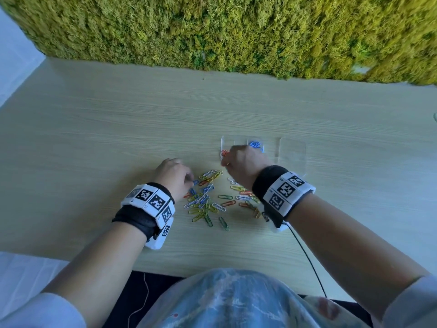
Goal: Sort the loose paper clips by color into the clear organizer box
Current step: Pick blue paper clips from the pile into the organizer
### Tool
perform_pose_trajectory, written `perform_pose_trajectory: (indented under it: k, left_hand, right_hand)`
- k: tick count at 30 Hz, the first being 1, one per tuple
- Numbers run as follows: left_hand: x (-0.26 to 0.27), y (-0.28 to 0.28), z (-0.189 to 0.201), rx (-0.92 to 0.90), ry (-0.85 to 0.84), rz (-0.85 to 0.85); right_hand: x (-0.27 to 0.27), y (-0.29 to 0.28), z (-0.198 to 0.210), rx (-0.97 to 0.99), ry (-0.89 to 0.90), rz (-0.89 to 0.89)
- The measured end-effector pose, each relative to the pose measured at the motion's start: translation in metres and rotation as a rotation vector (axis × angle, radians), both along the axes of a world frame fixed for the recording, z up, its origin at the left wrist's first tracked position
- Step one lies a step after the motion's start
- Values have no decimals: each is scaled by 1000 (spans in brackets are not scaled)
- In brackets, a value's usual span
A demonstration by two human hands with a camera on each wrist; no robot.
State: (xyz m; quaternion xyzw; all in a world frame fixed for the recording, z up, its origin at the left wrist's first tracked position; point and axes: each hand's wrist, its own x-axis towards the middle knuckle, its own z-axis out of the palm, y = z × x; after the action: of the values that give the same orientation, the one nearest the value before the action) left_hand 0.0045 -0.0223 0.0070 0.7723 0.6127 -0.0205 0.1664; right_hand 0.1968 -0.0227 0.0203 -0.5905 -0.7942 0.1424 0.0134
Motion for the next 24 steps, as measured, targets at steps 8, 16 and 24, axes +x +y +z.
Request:
perform_pose_trajectory:
  k: [8, 16, 24]
  left_hand:
    - [7, 3, 3, -25, 120, -55]
    - [10, 2, 3, -45, 155, -54]
    - [8, 2, 6, -97, -6, -10]
  right_hand:
    - [-57, -1, -4, -163, -250, 197]
    - [-61, -11, -3, -136, -257, 191]
    - [-35, -15, -2, -138, 87, 12]
